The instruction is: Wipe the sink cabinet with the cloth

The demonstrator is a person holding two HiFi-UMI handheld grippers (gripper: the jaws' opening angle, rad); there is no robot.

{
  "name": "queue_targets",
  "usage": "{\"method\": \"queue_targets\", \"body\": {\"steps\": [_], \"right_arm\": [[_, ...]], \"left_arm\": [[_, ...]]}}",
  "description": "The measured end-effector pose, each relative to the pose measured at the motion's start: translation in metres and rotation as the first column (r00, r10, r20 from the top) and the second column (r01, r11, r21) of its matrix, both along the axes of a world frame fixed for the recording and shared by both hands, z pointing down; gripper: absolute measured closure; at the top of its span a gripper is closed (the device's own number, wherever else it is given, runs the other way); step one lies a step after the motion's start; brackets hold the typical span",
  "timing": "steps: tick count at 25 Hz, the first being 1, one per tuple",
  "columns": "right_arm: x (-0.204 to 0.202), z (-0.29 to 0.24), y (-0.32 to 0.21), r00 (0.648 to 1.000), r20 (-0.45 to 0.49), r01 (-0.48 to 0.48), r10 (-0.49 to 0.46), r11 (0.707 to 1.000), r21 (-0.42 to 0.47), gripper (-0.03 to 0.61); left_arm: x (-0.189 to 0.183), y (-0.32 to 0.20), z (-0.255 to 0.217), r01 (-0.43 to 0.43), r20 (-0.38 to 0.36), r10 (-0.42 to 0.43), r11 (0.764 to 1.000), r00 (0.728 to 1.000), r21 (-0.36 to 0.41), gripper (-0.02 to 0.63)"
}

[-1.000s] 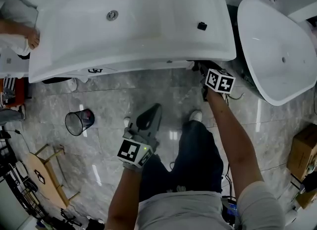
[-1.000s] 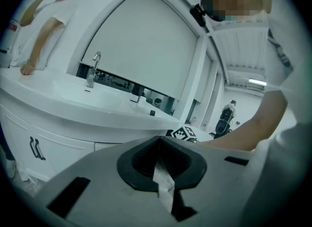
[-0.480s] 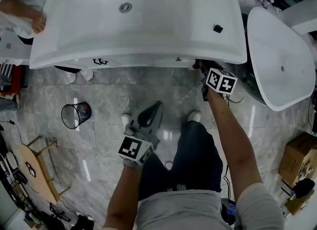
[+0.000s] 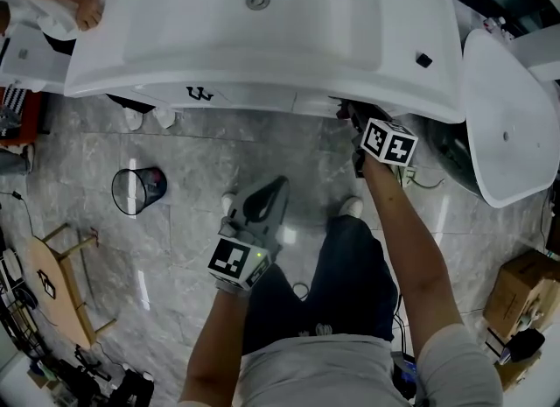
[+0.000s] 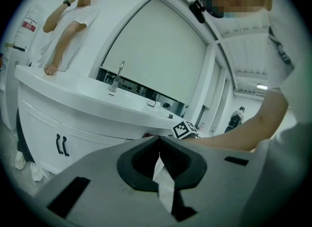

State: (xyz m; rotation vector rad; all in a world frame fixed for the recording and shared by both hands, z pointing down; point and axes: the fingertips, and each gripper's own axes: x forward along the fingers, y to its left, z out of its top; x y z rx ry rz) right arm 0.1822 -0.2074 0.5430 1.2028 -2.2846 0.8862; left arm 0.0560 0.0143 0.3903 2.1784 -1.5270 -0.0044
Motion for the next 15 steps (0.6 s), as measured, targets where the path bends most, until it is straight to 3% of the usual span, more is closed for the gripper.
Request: {"method": "queue_targets", "body": {"steps": [15], "right_arm": [[-0.106, 0.004, 0.022, 0.993, 0.033, 0.111, -0.111, 0.994, -0.010, 0.437]], "left_arm": [[-0.061, 0.021, 0.016, 0.072, -0.019, -0.072, 0.997, 0.997, -0.021, 0.603]]}}
